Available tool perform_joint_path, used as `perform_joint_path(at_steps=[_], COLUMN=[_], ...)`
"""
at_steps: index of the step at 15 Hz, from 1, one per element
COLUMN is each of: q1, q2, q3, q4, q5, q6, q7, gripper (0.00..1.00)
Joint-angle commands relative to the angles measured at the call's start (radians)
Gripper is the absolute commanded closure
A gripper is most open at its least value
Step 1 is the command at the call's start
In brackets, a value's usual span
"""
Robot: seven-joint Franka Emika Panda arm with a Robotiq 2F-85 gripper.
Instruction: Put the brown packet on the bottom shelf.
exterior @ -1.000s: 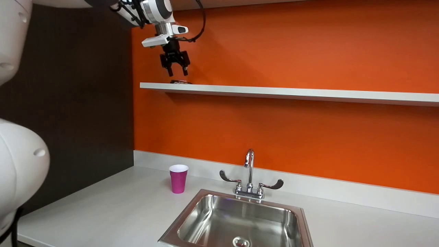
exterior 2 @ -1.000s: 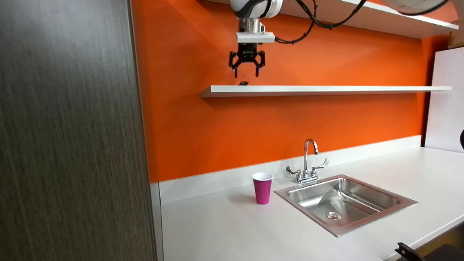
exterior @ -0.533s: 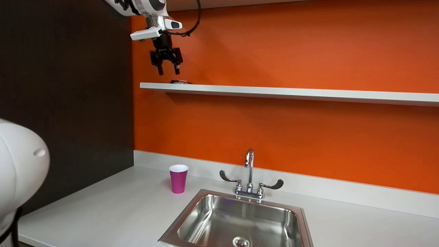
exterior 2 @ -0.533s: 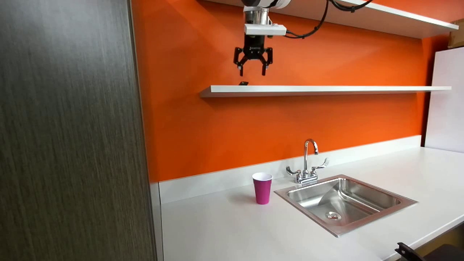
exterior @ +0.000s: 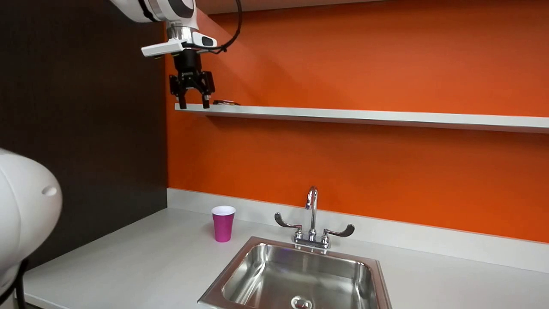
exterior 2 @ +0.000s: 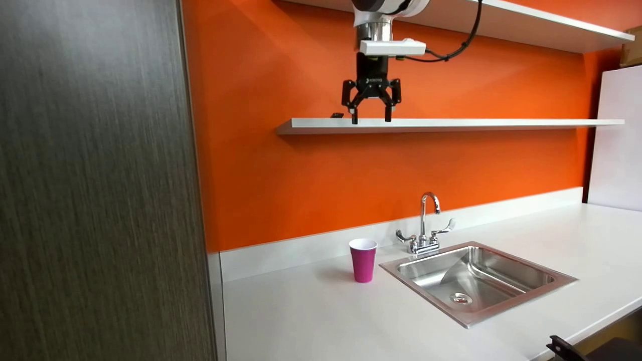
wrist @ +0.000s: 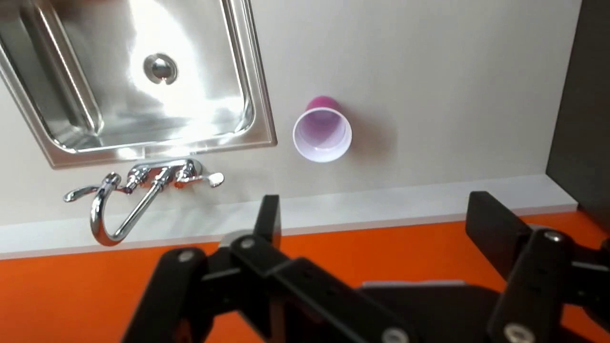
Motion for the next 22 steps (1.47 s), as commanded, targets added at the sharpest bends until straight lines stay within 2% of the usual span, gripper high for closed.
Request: perform_joint_path(at_steps=[1, 8, 14, 16, 17, 22], q1=[-0.014, -0.017, -0.020, -0.023, -0.024, -0.024], q2=[-0.125, -0.217, -0.238, -0.240, -0.202, -0.199], q3=[0.005, 0.000, -0.006, -0.006, 0.008, 0.009], q4=[-0.187, -0.435, -0.580, -0.611, -0.563, -0.571], q5=[0.039, 0.075, 0.084, 0.081, 0.066, 0.066], q6=[0.028, 0.152, 0.268, 0.290, 0.257, 0.260], q7=[-0.050, -0.101, -0.112, -0.105, -0.080, -0.080], gripper=[0.00, 0.00, 0.00, 0.00, 0.00, 0.00])
